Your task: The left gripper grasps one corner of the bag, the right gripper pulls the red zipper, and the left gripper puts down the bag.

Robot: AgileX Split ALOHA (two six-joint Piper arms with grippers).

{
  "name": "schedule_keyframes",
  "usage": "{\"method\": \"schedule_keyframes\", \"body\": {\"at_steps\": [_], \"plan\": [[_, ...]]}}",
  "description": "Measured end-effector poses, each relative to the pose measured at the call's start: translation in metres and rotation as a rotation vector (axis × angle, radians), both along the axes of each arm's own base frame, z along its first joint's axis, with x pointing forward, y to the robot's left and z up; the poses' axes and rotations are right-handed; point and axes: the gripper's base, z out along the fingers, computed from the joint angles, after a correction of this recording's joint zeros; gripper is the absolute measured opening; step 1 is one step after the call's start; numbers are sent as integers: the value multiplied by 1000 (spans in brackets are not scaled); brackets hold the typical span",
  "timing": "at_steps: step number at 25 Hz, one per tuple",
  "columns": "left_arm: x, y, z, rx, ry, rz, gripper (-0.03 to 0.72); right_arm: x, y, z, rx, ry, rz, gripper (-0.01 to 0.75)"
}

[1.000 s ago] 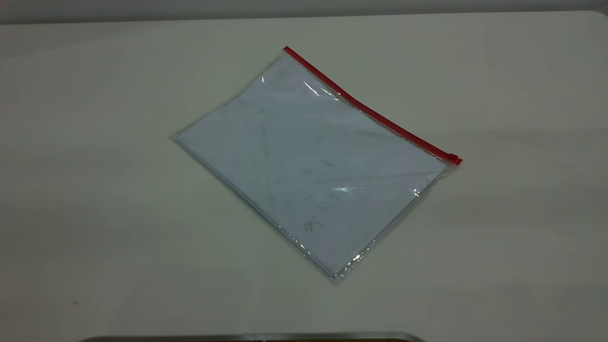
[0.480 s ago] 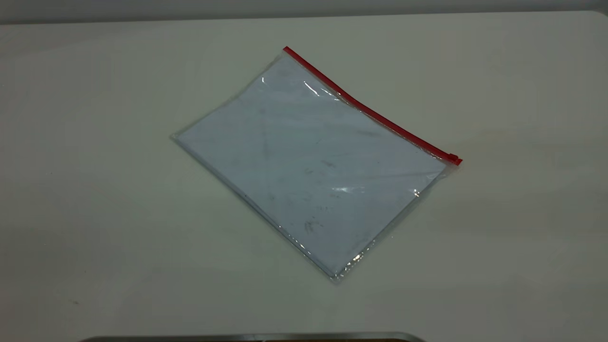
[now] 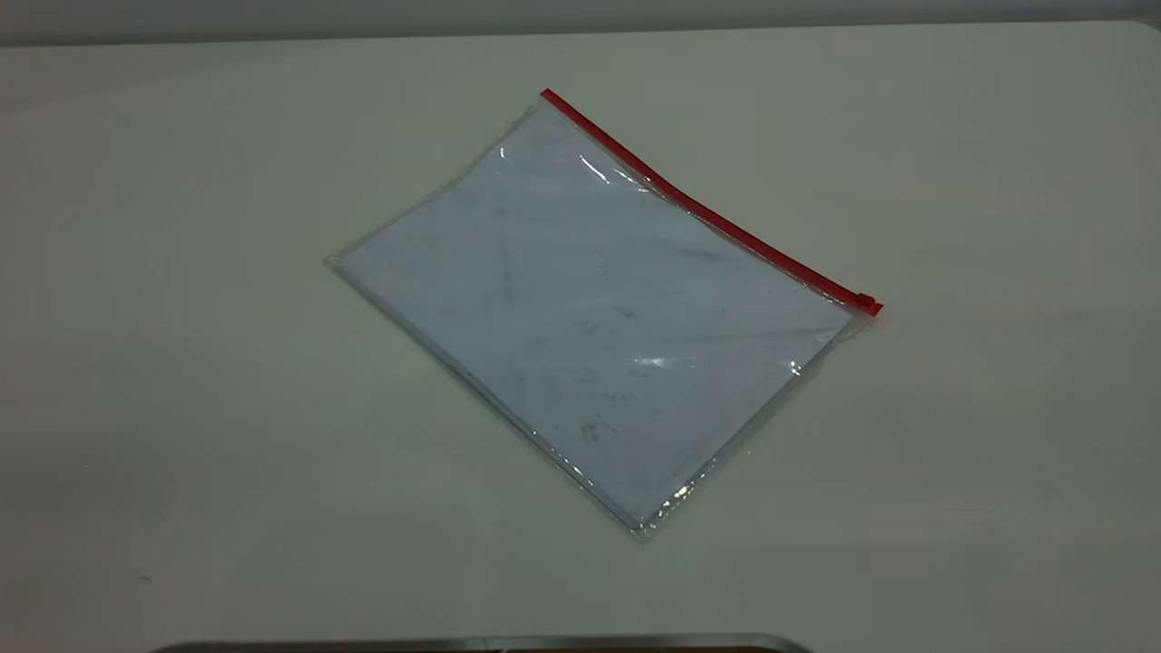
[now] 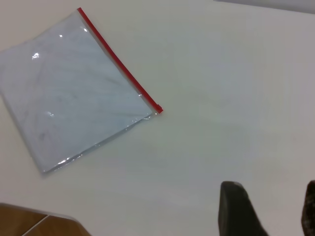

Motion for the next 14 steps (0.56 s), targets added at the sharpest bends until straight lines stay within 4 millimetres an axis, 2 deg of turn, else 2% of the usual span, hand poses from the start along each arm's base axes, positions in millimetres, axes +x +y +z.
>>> {"method": "schedule_keyframes", "body": {"at_steps": [14], "plan": [[0,0,0,-1,0,7,394,0,0,0,0,0,0,358]]}}
